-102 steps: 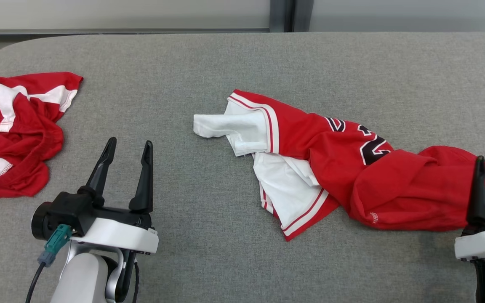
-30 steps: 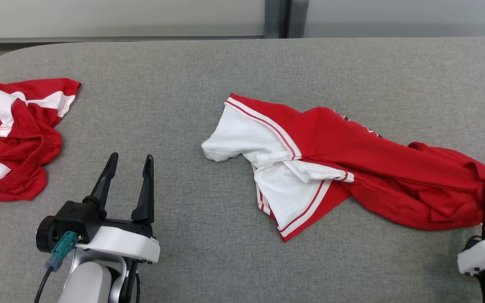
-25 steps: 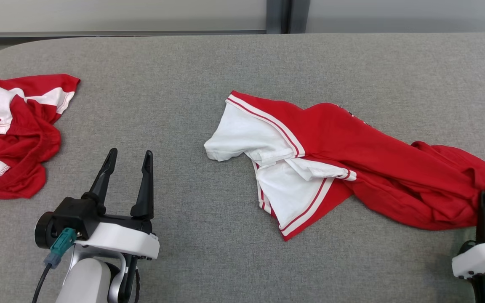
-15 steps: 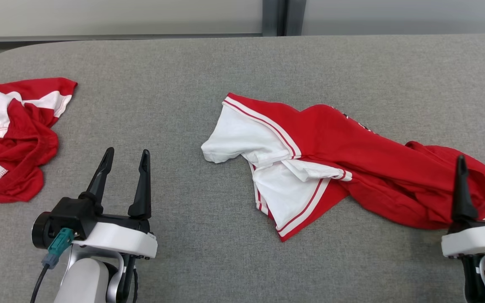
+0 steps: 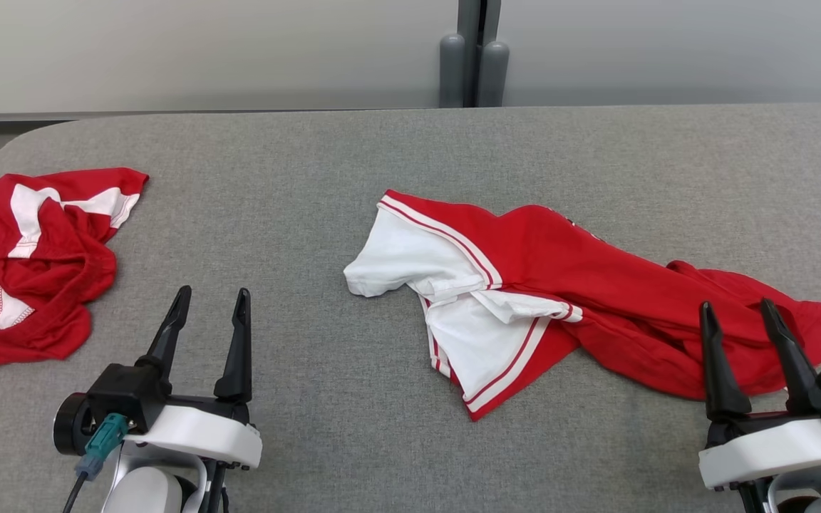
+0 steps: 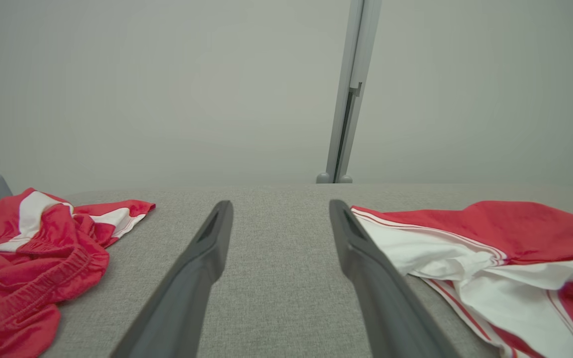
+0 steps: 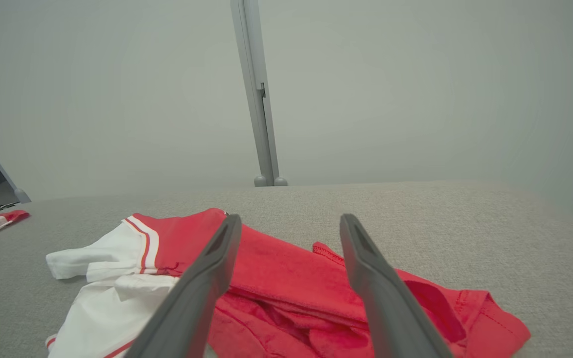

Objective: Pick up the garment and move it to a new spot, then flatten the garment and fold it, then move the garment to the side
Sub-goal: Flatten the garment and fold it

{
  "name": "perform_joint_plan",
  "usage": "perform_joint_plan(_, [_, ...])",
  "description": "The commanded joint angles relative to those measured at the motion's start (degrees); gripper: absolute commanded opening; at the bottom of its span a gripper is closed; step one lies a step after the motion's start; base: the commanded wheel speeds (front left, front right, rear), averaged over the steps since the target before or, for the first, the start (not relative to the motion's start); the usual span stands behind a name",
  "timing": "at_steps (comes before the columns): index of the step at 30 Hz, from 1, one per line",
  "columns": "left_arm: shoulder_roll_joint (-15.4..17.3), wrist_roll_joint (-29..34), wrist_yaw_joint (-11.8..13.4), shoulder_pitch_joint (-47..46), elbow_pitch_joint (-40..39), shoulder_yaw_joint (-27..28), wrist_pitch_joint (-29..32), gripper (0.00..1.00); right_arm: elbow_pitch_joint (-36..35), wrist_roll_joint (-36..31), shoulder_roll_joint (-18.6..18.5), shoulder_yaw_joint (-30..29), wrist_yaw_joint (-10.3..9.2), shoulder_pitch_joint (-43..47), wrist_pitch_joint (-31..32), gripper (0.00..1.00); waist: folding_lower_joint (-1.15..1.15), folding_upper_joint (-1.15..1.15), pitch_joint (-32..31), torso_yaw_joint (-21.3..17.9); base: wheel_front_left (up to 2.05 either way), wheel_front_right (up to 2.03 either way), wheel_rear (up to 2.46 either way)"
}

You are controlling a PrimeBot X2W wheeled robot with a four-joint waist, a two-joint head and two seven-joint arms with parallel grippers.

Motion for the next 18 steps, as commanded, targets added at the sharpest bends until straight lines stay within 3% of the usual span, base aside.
perform_joint_plan(1, [0.4,-0.1,0.2,0.1,-0.1,0.3,-0.3,1.0,-0.4,0.3,0.0,0.1,-0.02,0.3,0.3,1.0,0.0,0.0,-0.1,-0.1,0.0,0.0,0.0])
perform_joint_plan(13, [0.6,-0.3,0.0,0.0,0.8,-0.5,-0.3,1.0,-0.8,0.5,0.3,0.1,-0.02,1.0,1.0,1.0,0.0,0.0,-0.6,-0.1,0.0,0.0,0.0])
perform_joint_plan(18, [0.2,-0.9,-1.9,-4.2,1.7,-3.2,2.4,1.0,-1.3,0.6,0.4,0.4,-0.02,0.2,1.2,1.0,0.0,0.0,0.5,-0.2,0.0,0.0,0.0])
